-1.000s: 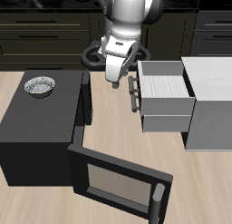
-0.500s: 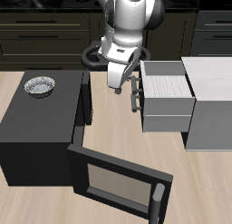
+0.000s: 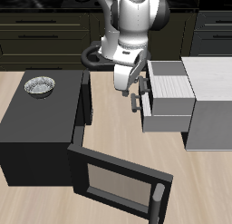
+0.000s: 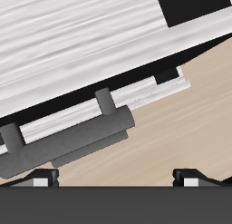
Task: Close the top drawer of the white cabinet and place the bowl in the middle drawer
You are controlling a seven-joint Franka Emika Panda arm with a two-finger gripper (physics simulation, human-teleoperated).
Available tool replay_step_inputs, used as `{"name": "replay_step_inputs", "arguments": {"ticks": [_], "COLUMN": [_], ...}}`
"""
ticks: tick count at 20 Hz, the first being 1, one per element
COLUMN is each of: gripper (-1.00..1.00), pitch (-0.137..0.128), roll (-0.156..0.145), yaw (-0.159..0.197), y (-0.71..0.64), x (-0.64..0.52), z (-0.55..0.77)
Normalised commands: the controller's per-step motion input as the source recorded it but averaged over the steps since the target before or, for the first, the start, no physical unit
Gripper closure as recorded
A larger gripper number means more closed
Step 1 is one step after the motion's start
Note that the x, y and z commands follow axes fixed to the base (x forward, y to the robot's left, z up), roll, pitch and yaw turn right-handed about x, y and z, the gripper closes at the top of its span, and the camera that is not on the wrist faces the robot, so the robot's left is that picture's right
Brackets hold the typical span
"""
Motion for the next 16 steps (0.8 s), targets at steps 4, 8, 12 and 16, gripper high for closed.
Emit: {"name": "replay_step_inputs", "arguments": {"ticks": [4, 8, 12, 16], "gripper": [-1.00, -1.00, -1.00, -1.00], "pitch": [-0.010, -0.023, -0.014, -0.022], "roll": [0.053, 0.053, 0.036, 0.034], "yaw": [-0.013, 0.008, 0.001, -0.019], "y": [0.30, 0.25, 0.20, 0.21], "x": [0.08, 0.04, 0.09, 0.08], "z": [-0.01, 0.01, -0.01, -0.01]}}
